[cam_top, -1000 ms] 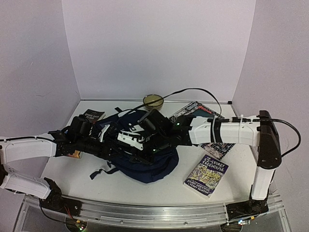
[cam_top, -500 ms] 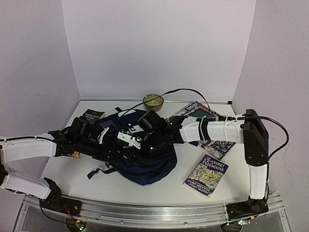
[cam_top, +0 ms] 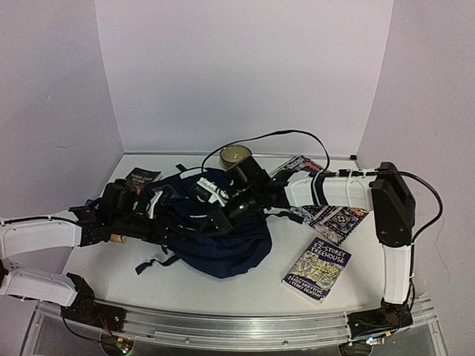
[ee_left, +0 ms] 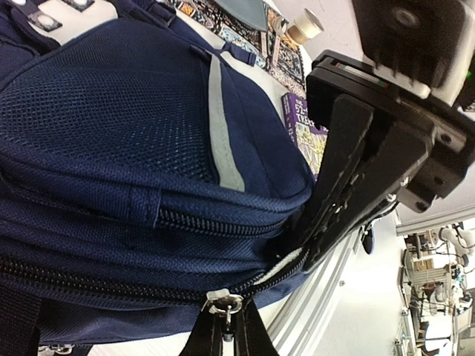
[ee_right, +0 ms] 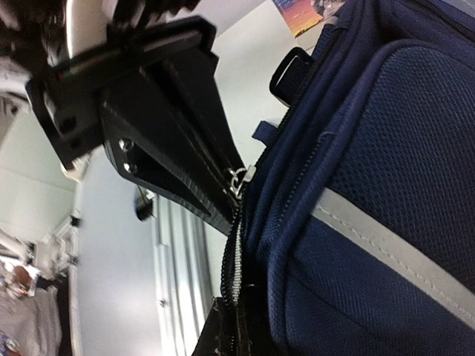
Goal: Pack the student bag
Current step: Open the second largest pocket of the student bag.
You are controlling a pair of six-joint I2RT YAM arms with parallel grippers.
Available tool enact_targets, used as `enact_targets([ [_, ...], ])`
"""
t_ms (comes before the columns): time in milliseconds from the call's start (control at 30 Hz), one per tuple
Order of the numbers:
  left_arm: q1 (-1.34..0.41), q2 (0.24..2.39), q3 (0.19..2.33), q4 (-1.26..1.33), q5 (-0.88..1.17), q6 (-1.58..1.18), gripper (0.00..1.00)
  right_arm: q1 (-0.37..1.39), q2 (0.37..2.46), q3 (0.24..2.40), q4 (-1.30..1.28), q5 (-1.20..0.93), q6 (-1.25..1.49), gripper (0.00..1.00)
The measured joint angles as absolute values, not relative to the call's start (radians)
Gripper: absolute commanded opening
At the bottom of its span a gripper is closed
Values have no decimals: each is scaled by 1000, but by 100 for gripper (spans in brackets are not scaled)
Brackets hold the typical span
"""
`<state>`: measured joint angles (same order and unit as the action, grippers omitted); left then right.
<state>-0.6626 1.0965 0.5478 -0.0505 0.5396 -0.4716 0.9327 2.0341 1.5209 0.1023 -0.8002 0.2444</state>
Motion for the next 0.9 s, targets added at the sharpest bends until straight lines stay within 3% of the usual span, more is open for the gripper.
enact_targets([
  [167, -672, 1082, 546, -59, 505, -469, 0, 911, 2012, 1500, 168, -844, 340, 33],
  [500, -676, 1083, 532, -110, 509, -460, 0, 853, 1801, 1422, 92, -588, 56, 66],
  [667, -676, 1083, 532, -114, 523, -452, 0, 892, 1797, 1392, 59, -434, -111, 75],
  [900, -676, 1083, 532, -114, 530, -450, 0, 967, 1868, 1375, 26, -278, -271, 73],
])
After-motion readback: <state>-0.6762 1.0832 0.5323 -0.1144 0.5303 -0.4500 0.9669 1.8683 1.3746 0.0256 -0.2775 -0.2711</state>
